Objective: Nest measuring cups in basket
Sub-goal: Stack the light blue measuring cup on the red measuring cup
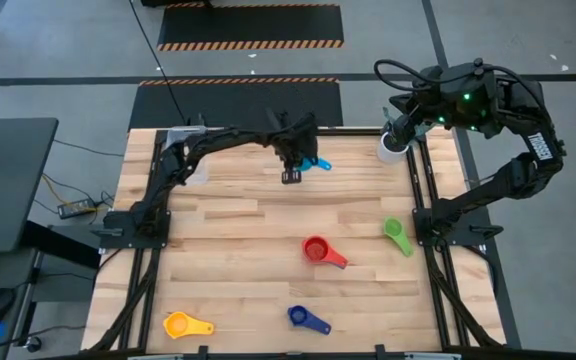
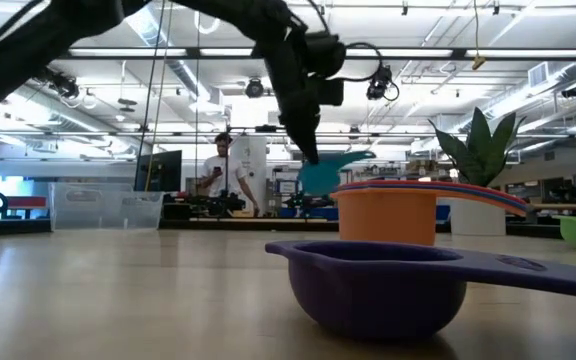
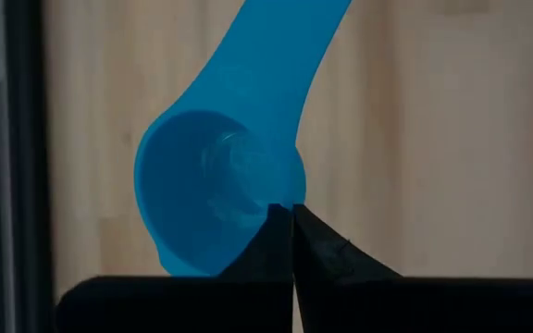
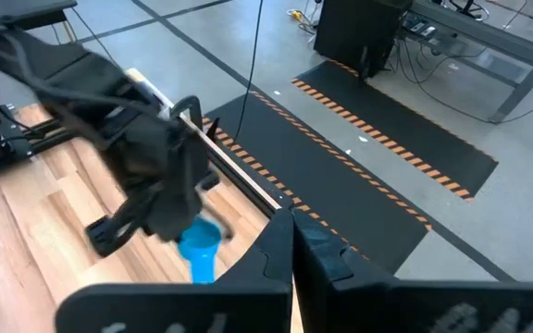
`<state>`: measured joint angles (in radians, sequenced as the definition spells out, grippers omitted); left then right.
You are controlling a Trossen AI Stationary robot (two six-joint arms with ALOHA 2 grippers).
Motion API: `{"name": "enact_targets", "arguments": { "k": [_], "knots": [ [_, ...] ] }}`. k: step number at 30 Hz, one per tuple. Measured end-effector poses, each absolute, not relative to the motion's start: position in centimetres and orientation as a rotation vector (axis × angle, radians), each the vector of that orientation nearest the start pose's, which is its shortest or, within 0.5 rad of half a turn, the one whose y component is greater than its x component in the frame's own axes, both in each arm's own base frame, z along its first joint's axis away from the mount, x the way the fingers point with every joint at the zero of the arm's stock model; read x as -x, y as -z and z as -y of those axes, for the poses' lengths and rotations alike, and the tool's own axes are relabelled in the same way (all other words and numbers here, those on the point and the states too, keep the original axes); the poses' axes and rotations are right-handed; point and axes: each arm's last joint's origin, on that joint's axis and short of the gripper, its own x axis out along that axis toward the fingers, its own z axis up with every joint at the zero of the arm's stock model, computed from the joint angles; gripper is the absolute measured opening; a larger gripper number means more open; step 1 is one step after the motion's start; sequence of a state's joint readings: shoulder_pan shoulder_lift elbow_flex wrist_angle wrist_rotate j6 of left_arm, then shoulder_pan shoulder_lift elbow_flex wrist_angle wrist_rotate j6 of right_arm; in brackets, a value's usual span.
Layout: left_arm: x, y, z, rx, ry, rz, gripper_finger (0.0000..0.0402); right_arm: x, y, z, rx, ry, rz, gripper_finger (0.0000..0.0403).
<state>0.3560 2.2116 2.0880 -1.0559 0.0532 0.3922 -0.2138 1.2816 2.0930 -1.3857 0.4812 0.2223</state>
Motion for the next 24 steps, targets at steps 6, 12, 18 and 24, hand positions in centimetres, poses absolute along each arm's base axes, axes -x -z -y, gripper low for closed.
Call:
{"name": "enact_targets", "arguments": {
  "k": [6,12,18,24],
  "knots": [
    [-44.1,-26.9,-10.9,-0.116,-0.001,-1.205,0.0001,-14.2,-52.5,4.5,-0.106,0.754,-0.508,0.0003],
    [-44.4,-28.0,-5.6,-0.154,-0.002,-1.204,0.0001,-14.0,-52.5,4.7,-0.087,0.813,-0.503,0.0003],
    [-44.4,-28.4,-0.2,-0.109,-0.008,-1.205,0.0001,-13.8,-52.5,5.3,-0.089,0.874,-0.504,0.0003],
    [-44.3,-28.7,4.4,-0.083,-0.081,-1.164,0.0000,-13.6,-52.5,5.7,-0.063,0.893,-0.521,0.0003]
  ]
}}
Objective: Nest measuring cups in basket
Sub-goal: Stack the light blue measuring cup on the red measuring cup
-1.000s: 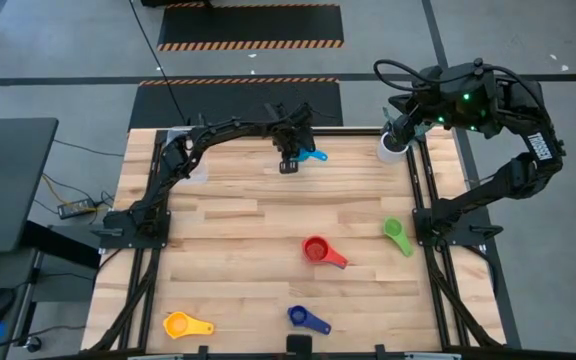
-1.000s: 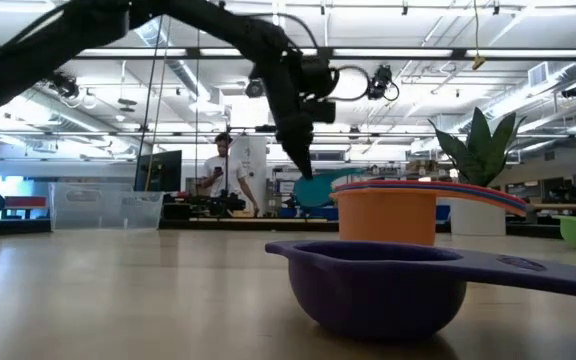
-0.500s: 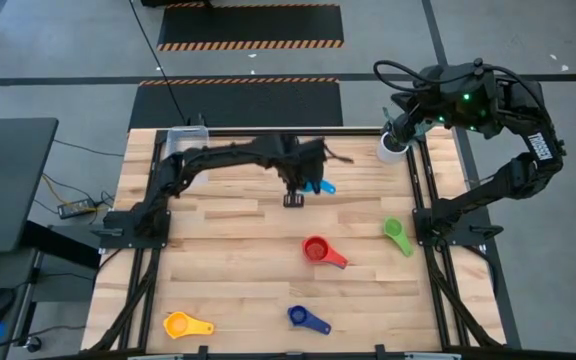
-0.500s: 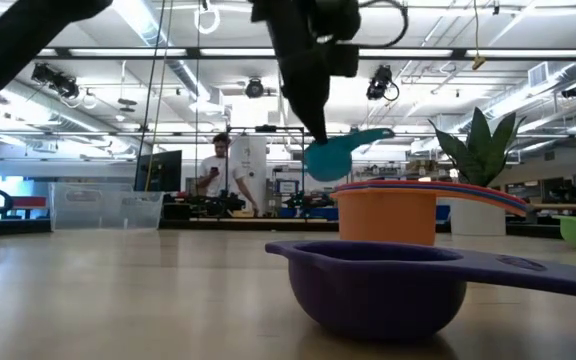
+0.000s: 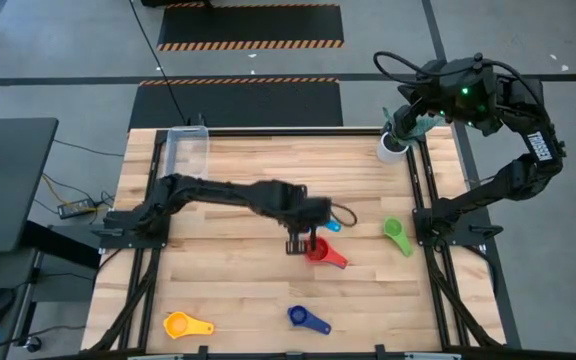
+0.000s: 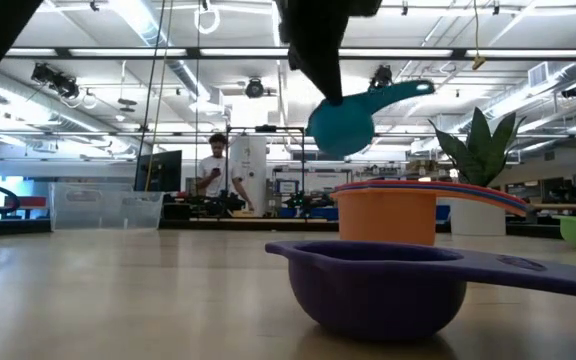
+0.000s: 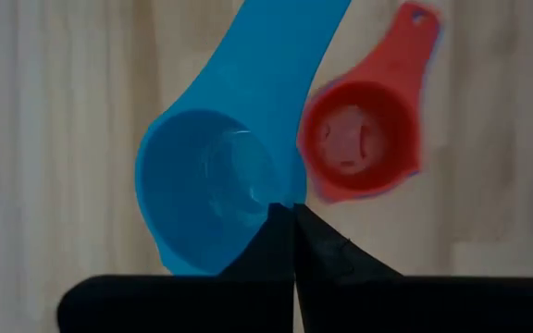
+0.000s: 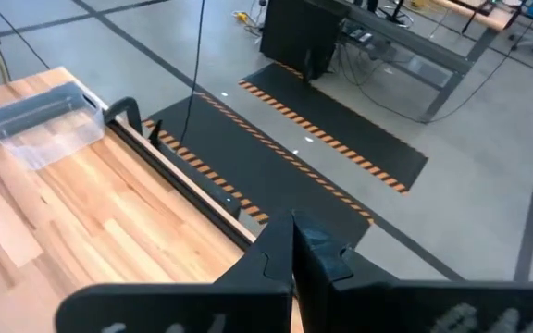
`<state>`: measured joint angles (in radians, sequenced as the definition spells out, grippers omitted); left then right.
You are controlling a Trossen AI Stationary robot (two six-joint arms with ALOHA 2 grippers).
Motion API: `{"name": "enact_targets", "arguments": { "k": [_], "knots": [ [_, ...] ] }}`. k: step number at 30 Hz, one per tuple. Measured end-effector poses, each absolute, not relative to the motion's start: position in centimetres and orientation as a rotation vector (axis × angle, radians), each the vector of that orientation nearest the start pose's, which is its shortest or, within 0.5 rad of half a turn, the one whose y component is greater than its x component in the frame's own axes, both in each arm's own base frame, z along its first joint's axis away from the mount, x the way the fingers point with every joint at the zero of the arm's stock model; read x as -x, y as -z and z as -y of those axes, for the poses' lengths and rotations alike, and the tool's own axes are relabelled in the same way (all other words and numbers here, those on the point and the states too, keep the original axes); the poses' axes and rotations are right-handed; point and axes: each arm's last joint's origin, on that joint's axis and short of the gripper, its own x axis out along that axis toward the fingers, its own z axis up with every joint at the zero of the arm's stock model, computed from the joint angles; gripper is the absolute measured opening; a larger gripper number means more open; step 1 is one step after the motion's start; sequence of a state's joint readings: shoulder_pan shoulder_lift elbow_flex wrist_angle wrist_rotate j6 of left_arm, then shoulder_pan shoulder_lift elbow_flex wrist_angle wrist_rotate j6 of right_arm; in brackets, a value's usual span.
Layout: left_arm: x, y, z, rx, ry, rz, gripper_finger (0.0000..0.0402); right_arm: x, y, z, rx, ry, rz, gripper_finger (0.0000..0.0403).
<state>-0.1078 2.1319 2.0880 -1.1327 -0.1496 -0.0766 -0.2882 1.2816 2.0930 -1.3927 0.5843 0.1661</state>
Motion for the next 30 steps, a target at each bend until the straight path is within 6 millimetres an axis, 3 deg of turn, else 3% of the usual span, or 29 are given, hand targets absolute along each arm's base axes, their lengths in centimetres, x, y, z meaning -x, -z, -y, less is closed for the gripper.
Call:
{"name": "enact_targets", "arguments": {
  "k": [8,14,22,30],
  "knots": [
    [-44.7,-29.2,8.8,0.023,-0.106,-1.029,0.0000,-13.4,-52.5,6.1,-0.002,0.901,-0.555,0.0003],
    [-45.1,-27.7,11.1,0.062,-0.146,-1.019,0.0000,-13.4,-52.6,6.2,0.030,0.897,-0.565,0.0003],
    [-45.9,-25.2,11.9,0.045,-0.159,-1.069,0.0000,-13.4,-52.6,6.2,0.045,0.888,-0.568,0.0003],
    [-45.9,-25.0,11.0,0.045,-0.181,-1.091,0.0000,-13.4,-52.6,6.3,0.051,0.878,-0.572,0.0003]
  ]
}}
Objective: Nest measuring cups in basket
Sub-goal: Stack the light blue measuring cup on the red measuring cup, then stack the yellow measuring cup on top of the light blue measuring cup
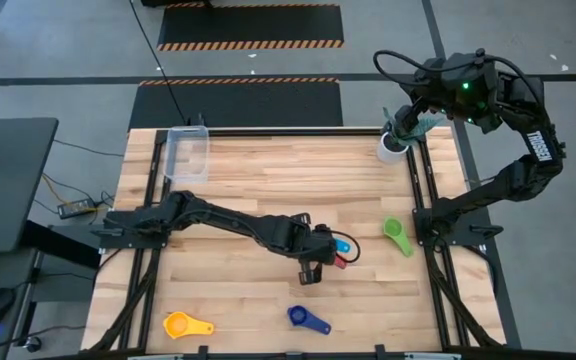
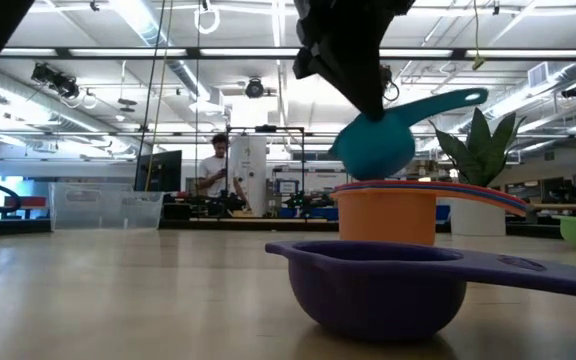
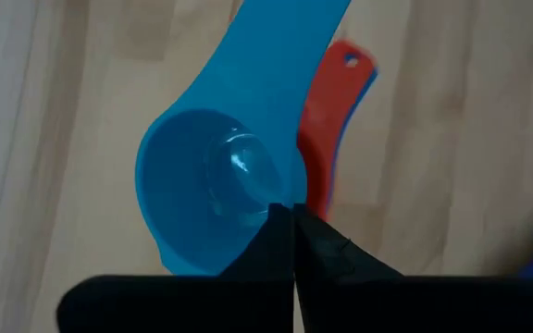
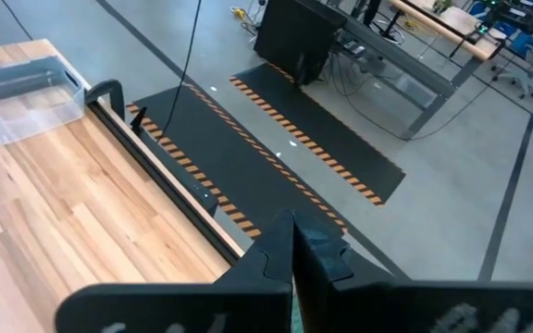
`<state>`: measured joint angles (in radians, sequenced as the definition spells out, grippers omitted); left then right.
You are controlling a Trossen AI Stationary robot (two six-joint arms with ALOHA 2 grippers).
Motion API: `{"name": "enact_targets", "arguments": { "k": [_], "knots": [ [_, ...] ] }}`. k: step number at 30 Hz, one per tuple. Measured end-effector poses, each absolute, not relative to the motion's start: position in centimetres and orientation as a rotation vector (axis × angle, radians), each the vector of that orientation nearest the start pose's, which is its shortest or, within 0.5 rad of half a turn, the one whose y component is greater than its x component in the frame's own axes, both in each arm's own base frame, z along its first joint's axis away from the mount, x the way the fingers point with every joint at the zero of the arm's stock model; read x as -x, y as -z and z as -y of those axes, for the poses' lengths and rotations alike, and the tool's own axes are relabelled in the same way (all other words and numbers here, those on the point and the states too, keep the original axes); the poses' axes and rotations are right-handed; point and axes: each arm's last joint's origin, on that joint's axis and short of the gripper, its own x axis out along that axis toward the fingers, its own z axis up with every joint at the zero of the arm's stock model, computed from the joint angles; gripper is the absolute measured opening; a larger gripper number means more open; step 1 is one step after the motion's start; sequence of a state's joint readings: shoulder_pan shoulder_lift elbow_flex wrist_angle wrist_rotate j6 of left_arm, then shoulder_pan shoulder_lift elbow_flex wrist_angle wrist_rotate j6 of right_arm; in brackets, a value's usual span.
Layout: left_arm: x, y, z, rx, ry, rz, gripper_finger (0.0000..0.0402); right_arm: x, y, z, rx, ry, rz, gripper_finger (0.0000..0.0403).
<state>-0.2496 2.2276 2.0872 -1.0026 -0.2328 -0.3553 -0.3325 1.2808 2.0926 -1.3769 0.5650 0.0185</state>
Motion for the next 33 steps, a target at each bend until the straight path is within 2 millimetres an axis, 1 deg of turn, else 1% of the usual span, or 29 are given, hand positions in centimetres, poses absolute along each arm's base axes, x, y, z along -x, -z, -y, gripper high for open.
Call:
{"name": "enact_targets", "arguments": {
  "k": [5,8,13,20,23,26,28,33],
  "knots": [
    [-45.8,-24.9,11.0,0.074,-0.123,-1.131,0.0000,-13.4,-52.6,6.3,0.060,0.866,-0.577,0.0003],
    [-45.7,-24.9,11.0,0.059,-0.107,-1.135,0.0004,-13.5,-52.6,6.3,0.061,0.866,-0.576,0.0003],
    [-45.9,-25.0,11.0,0.025,-0.076,-1.119,0.0031,-13.5,-52.7,6.3,0.061,0.866,-0.572,0.0003],
    [-46.0,-25.0,11.0,0.057,-0.093,-1.114,0.0077,-13.5,-52.7,6.3,0.062,0.866,-0.572,0.0003],
    [-46.0,-25.0,10.9,0.073,-0.105,-1.113,0.0089,-13.5,-52.7,6.3,0.065,0.865,-0.574,0.0003],
    [-46.0,-25.0,10.7,0.073,-0.107,-1.113,0.0093,-13.5,-52.6,6.3,0.065,0.858,-0.575,0.0003],
    [-46.1,-25.0,10.6,0.078,-0.109,-1.113,0.0093,-13.6,-52.6,6.2,0.060,0.819,-0.582,0.0003],
    [-46.3,-25.0,9.6,0.156,-0.052,-1.141,0.0093,-13.1,-51.8,5.5,-0.009,0.623,-0.668,0.0003]
  ]
}}
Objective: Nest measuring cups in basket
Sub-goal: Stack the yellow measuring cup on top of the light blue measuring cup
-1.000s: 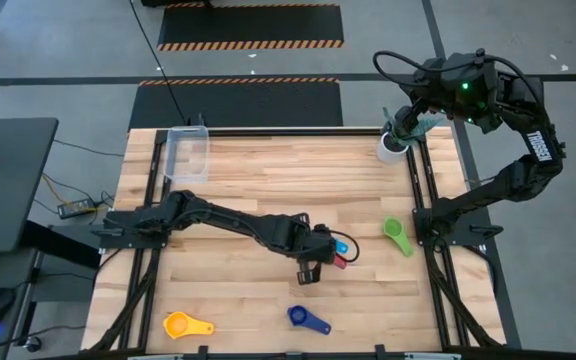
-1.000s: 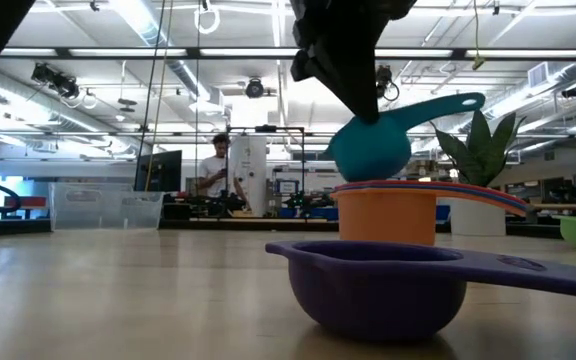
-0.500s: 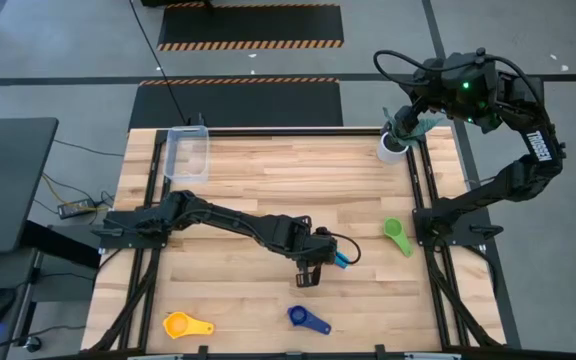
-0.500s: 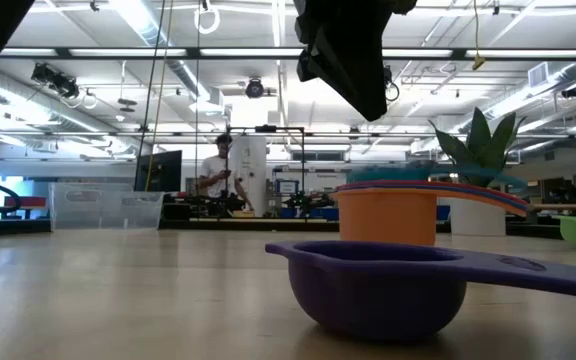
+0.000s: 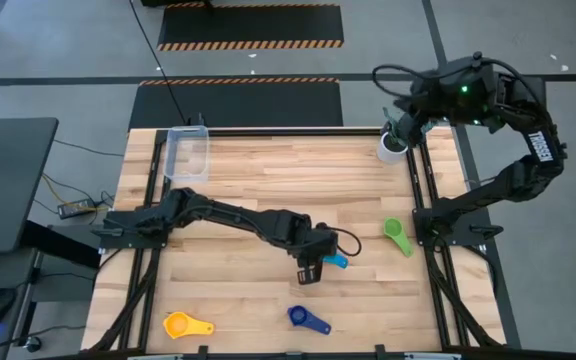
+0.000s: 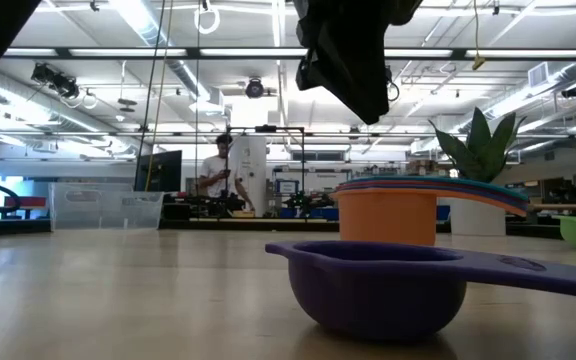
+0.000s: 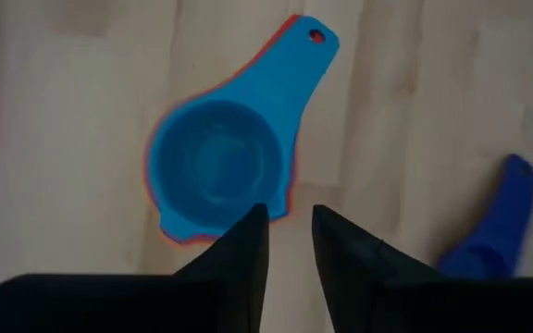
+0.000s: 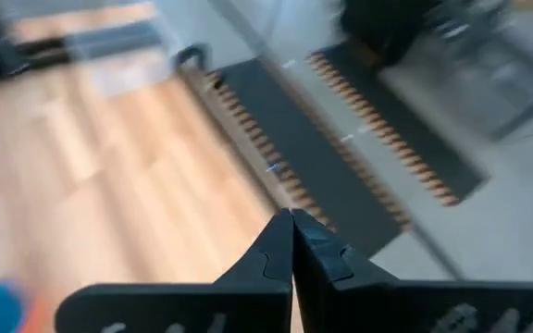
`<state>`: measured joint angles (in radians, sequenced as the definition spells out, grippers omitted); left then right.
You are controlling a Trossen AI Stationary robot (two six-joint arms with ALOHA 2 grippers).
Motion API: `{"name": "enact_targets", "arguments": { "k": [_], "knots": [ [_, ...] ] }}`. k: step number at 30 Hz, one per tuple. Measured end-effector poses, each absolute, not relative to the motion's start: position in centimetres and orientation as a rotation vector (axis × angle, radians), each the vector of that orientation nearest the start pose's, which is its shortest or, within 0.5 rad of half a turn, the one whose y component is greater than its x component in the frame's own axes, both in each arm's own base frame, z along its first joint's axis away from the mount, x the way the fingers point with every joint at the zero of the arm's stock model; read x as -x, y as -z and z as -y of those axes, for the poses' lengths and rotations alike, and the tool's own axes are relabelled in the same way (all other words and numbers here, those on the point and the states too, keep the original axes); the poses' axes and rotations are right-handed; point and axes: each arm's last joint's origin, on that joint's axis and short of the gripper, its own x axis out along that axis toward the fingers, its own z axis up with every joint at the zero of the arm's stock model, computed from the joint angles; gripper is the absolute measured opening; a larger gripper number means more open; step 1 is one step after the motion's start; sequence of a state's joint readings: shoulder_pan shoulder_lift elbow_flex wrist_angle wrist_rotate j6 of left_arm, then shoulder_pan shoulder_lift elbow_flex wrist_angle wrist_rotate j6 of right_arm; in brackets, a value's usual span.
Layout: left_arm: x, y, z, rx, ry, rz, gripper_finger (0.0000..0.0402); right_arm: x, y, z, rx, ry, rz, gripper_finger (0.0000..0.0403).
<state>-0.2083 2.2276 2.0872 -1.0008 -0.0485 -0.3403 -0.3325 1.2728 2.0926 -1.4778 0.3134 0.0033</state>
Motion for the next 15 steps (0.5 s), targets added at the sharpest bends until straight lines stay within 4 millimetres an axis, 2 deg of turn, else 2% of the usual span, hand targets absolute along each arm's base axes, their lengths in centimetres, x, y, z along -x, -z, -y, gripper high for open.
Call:
{"name": "enact_targets", "arguments": {
  "k": [3,5,8,11,15],
  "knots": [
    [-46.3,-24.9,8.7,0.245,-0.044,-1.175,0.0093,-12.4,-51.1,5.1,-0.071,0.611,-0.748,0.0002],
    [-46.1,-25.0,7.9,0.303,-0.043,-1.204,0.0087,-12.2,-51.1,5.1,-0.112,0.618,-0.722,0.0002],
    [-45.8,-25.3,6.7,0.377,-0.036,-1.241,0.0060,-11.5,-51.4,4.5,-0.153,0.538,-0.695,0.0002],
    [-45.4,-25.8,5.8,0.396,-0.038,-1.266,0.0016,-10.9,-51.5,4.1,-0.158,0.509,-0.682,0.0002],
    [-44.3,-27.3,4.8,0.391,-0.048,-1.286,0.0006,-9.9,-51.7,3.6,-0.160,0.488,-0.655,0.0001]
  ]
}}
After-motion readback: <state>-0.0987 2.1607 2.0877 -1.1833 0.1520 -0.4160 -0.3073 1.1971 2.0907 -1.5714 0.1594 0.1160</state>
